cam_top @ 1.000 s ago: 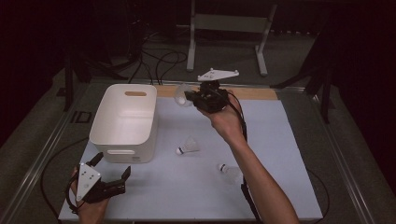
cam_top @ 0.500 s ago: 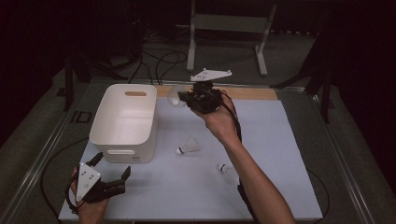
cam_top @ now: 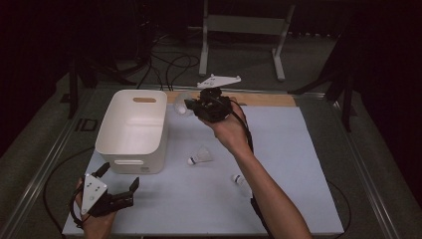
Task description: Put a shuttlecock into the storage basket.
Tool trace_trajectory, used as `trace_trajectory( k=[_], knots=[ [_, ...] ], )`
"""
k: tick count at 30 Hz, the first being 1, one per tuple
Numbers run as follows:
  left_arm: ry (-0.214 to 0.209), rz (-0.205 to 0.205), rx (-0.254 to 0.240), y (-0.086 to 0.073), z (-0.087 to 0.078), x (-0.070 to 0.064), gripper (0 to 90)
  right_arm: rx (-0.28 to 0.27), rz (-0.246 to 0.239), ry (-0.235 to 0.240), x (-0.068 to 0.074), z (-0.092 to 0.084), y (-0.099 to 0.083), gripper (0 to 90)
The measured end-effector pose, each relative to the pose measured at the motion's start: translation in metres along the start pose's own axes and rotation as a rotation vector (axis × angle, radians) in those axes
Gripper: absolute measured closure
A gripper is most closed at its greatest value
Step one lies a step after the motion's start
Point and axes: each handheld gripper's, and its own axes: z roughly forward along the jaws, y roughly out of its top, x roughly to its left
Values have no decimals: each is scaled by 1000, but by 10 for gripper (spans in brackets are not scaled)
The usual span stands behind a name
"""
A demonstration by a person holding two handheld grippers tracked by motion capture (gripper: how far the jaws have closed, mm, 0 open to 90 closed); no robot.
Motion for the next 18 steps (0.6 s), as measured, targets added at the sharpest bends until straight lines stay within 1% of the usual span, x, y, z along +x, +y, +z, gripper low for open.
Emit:
trace_trajectory(
  k=[15, 18],
  knots=[
    [1, 1, 0, 0, 0, 0, 4, 0, -7, 15, 8, 8, 0, 888],
    [1, 1, -1, 0, 0, 0, 5, 5, -8, 22, 12, 10, 2, 888]
  ],
)
